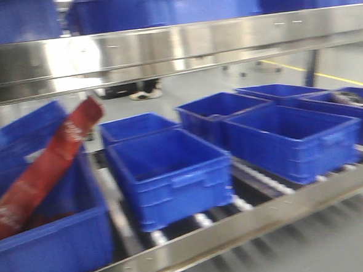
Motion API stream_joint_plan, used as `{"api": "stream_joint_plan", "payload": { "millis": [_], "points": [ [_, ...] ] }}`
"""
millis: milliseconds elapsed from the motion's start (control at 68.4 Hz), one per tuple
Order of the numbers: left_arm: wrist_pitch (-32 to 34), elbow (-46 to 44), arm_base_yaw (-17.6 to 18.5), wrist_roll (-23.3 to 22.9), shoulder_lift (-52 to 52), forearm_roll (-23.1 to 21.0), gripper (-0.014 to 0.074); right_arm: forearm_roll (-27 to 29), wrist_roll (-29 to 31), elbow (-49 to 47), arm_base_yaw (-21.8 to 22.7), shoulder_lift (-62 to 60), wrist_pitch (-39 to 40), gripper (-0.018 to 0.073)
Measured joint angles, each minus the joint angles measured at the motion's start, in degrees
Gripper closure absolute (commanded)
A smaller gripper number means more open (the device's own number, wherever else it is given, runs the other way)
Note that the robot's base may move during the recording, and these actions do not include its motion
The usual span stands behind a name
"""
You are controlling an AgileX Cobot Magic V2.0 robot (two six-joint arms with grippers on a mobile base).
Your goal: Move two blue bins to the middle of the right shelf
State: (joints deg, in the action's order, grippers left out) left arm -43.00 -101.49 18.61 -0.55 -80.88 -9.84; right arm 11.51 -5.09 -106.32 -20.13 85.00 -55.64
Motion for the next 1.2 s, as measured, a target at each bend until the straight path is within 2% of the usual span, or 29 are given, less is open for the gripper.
{"api": "stream_joint_plan", "payload": {
  "millis": [1198],
  "points": [
    [-1.7, 0.0, 0.0, -0.4, 0.0, 0.1, 0.0707, 0.2, -0.1, 0.0, 0.0, 0.0, -1.1, 0.0713]
  ]
}}
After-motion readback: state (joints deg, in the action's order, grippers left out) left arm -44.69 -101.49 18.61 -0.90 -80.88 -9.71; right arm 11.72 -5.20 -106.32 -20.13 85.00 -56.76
